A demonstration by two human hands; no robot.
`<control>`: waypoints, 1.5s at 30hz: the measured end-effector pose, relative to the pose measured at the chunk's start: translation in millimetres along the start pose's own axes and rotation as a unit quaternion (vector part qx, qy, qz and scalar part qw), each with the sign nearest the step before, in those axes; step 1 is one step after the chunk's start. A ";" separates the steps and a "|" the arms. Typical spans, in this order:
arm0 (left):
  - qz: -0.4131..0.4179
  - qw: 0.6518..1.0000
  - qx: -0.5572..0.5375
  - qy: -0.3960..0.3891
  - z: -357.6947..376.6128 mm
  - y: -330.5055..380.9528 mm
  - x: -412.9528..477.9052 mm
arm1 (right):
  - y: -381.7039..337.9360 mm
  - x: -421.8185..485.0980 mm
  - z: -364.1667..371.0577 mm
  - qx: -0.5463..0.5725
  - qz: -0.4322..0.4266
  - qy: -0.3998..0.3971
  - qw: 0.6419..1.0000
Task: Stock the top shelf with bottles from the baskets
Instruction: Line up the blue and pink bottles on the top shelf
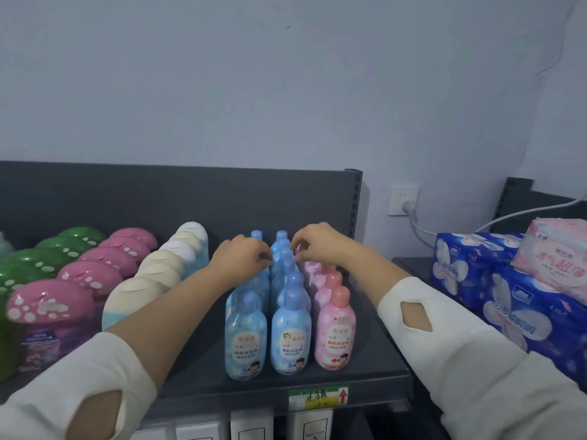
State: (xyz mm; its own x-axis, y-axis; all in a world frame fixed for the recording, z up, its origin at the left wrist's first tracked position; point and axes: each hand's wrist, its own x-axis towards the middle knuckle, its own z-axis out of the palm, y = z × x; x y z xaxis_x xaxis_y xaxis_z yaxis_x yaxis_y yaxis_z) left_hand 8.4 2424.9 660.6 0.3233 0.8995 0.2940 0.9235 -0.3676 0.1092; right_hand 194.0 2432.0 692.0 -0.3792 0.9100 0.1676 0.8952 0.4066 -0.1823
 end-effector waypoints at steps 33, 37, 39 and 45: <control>-0.033 0.998 -0.052 -0.009 9.8 -9.0 33.7 | 32.2 62.0 14.9 -0.003 -0.050 -0.035 0.998; -0.030 0.999 -0.031 -0.019 13.6 -7.6 47.8 | 27.1 70.2 26.9 -0.018 -0.050 -0.084 0.995; -0.026 0.999 -0.027 -0.035 16.1 -10.0 58.0 | 26.8 72.0 28.3 -0.033 -0.065 -0.077 0.994; -0.010 0.995 -0.054 -0.085 17.7 -11.9 83.4 | 29.9 70.3 23.4 -0.030 -0.034 -0.072 0.996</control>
State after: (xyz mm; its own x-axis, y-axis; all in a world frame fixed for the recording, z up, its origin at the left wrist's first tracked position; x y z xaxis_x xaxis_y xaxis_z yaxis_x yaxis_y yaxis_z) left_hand 28.0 2508.4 667.0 0.3445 0.9300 0.1280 0.9050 -0.3652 0.2180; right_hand 188.6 2510.0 675.6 -0.4653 0.8845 0.0353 0.8771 0.4660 -0.1163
